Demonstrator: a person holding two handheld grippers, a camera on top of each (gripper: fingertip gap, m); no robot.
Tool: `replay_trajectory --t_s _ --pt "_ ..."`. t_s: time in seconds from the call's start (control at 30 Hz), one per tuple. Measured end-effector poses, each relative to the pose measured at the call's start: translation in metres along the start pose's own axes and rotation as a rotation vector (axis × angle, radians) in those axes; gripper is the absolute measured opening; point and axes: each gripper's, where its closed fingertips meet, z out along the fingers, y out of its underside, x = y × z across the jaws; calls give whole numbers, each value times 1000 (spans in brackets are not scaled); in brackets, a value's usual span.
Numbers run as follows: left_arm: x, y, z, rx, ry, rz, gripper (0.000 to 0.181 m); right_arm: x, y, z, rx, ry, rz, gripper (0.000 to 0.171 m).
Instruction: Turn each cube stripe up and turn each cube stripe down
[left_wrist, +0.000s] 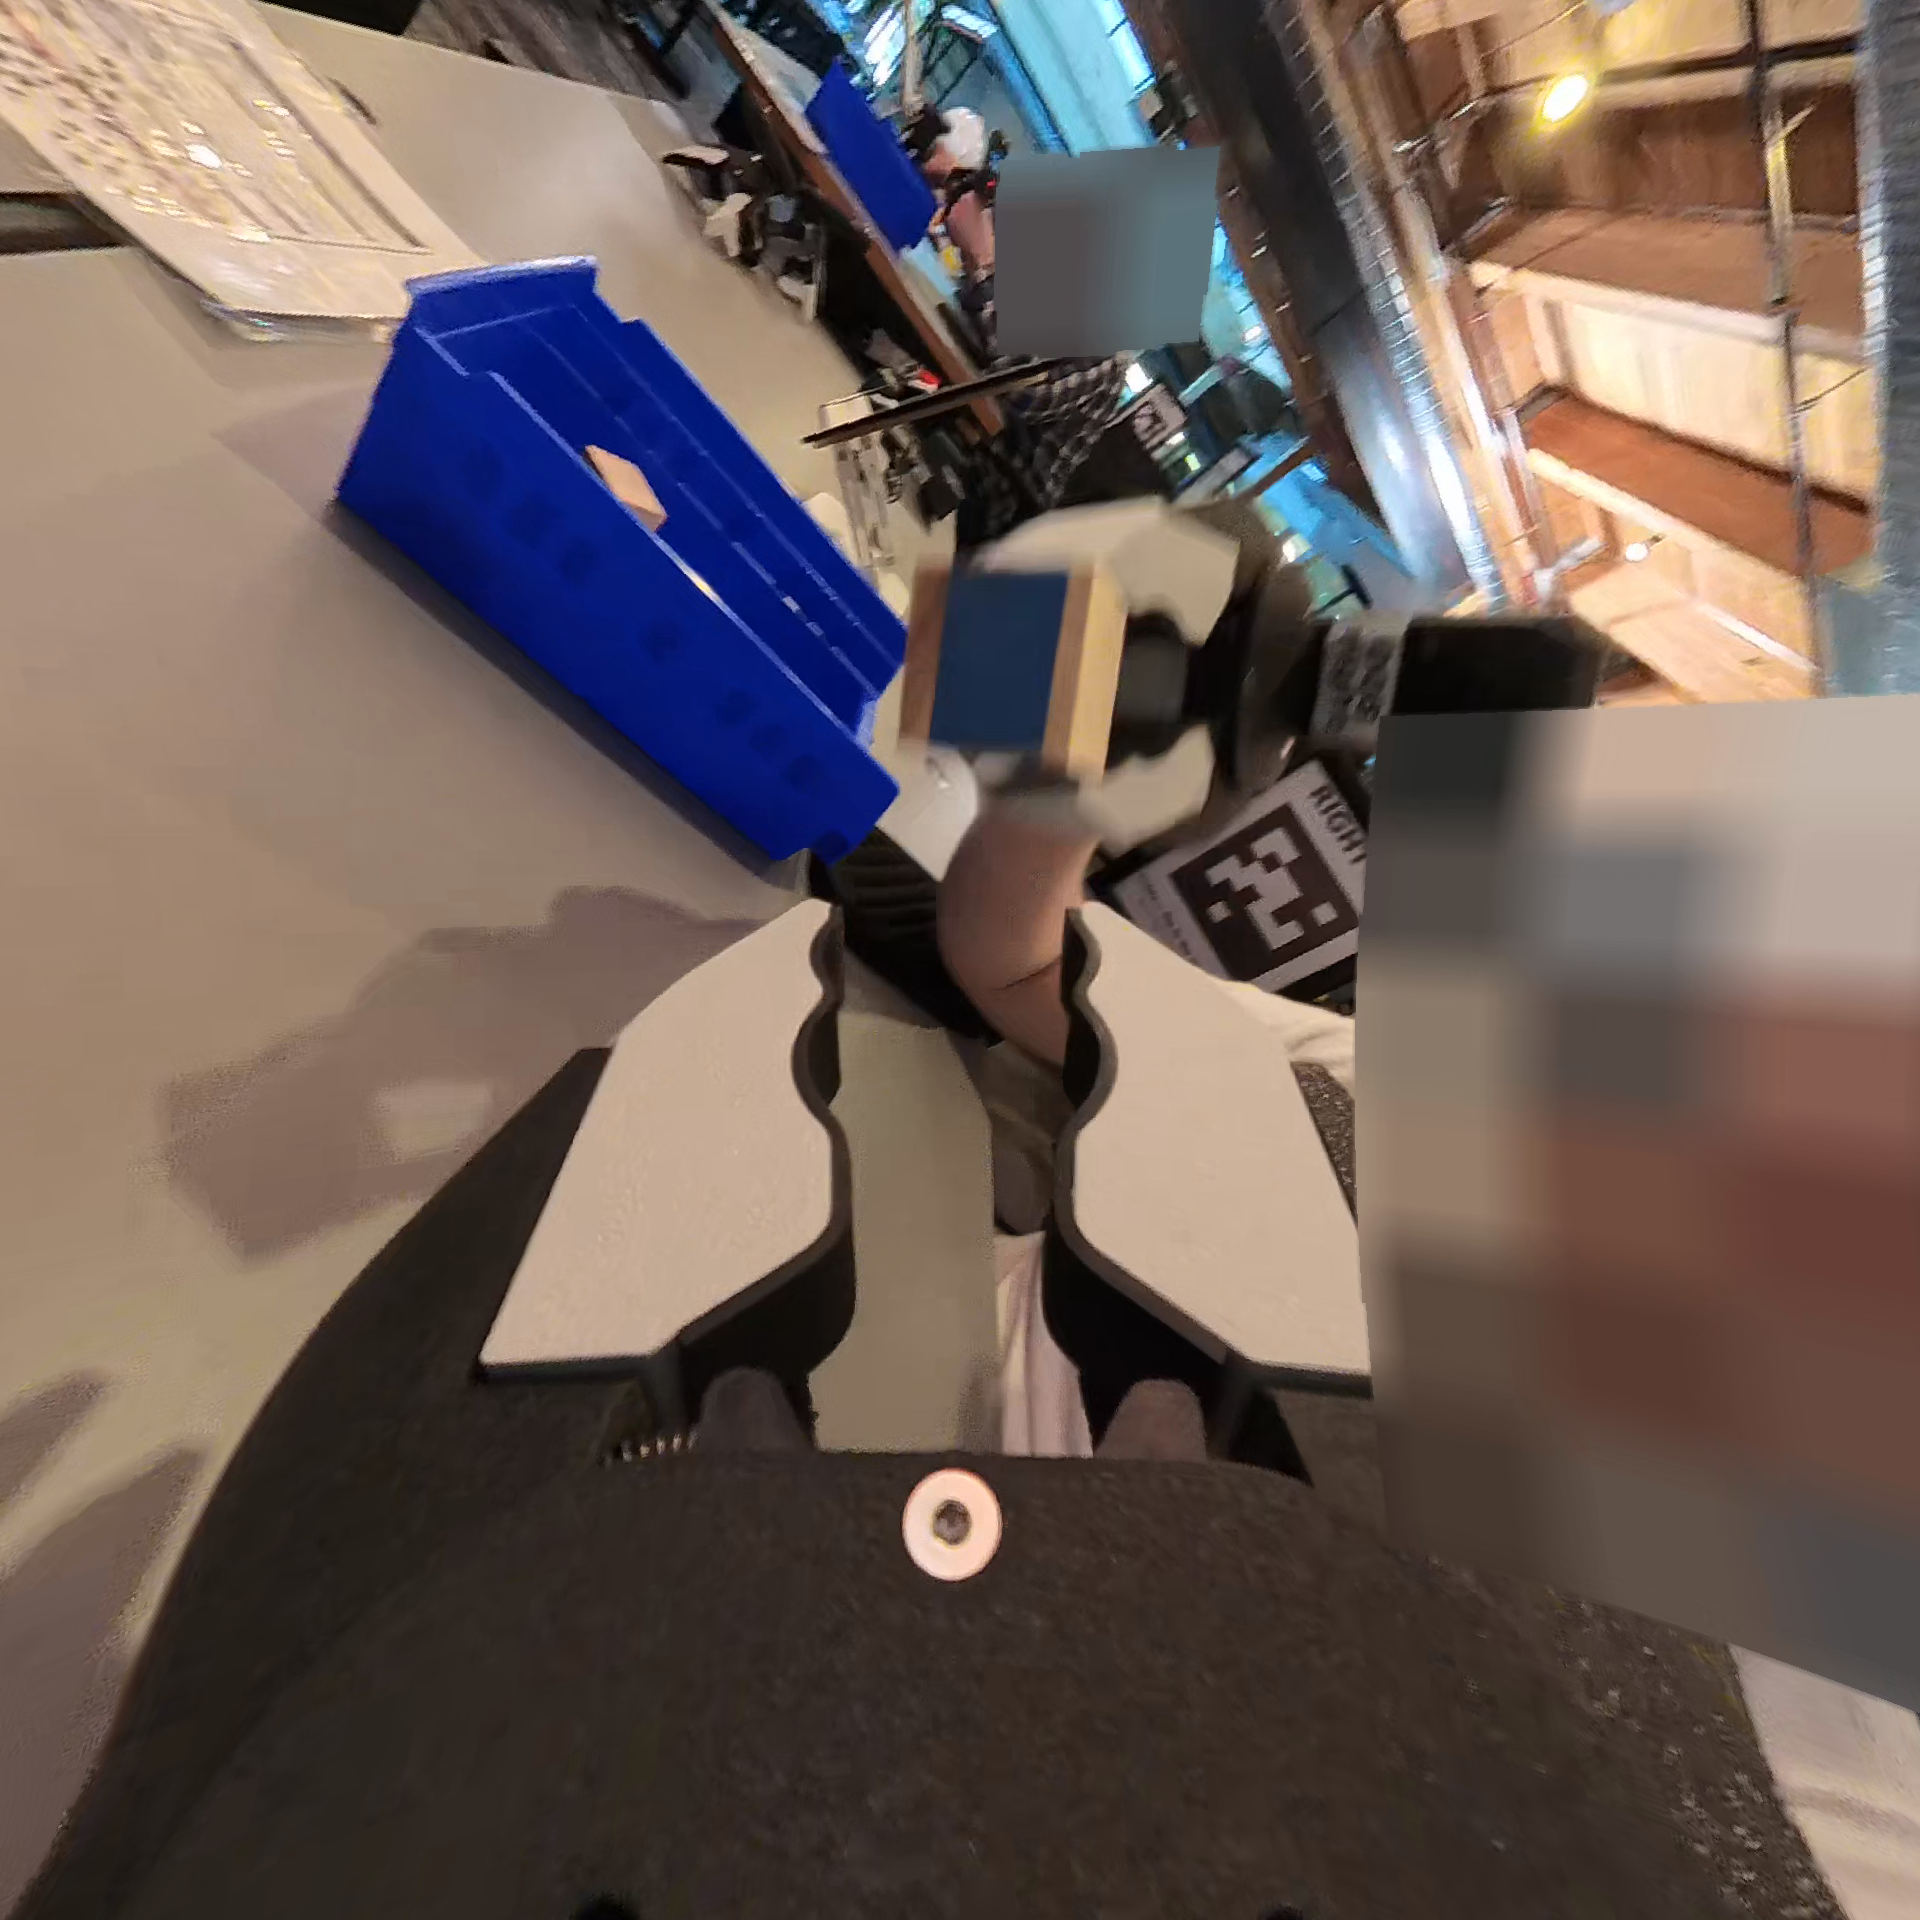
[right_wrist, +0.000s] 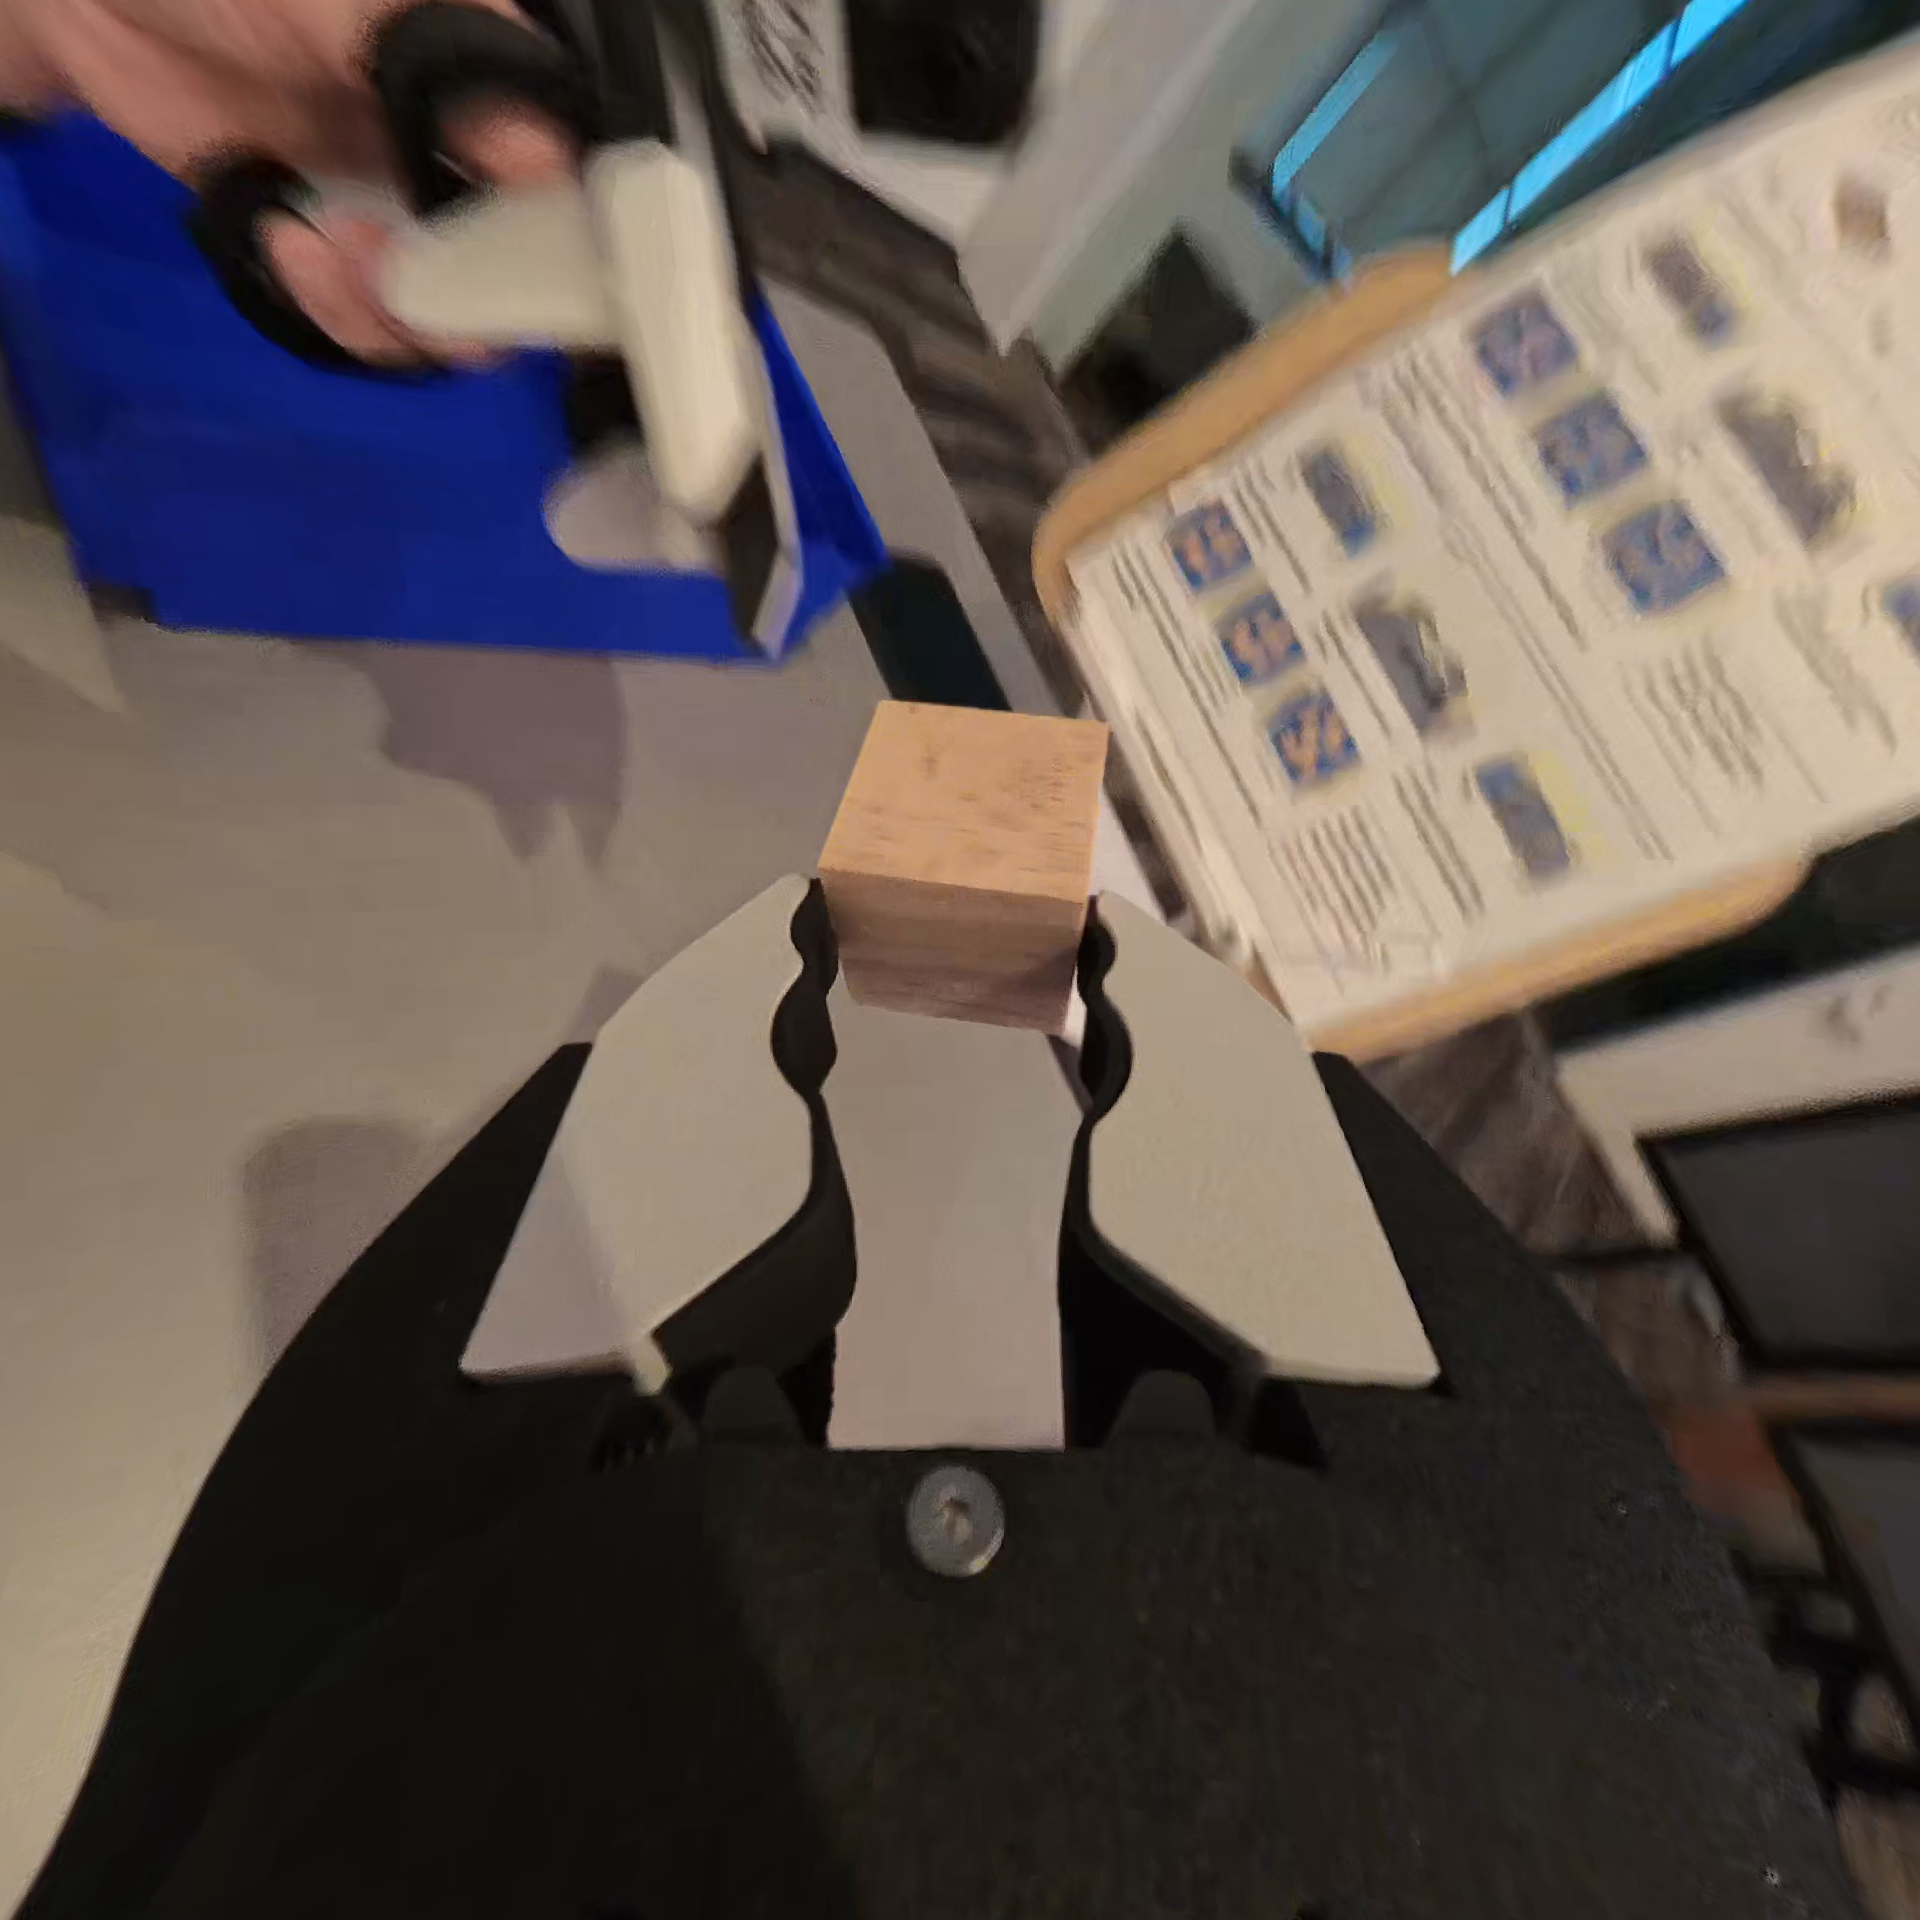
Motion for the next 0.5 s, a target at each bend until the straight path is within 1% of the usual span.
replay_trajectory --t_s 0.03,0.1,0.17,0.23,0.3,0.33,0.4,0.5 --pt "0 0 -2 -6 -12 8 39 16 18 -16 -83 -13 82 45" --pt "3 1 -4 -13 -6 13 36 40 68 -53 -253 -59 330 44" --pt "4 4 -2 -30 2 8 35 63 132 -86 -432 -4 573 45" --pt "1 9 2 -63 -7 -4 34 70 205 -117 -697 70 770 45" --pt "-3 13 7 -84 -13 -14 34 60 265 -139 -929 59 891 45" --pt "-4 14 9 -88 -11 -20 33 52 285 -143 -996 22 959 45" --pt "-5 17 13 -108 -8 -30 32 40 313 -145 -1074 -43 1071 45" --pt "-7 22 18 -135 -17 -30 31 33 338 -146 -1163 -52 1138 45"
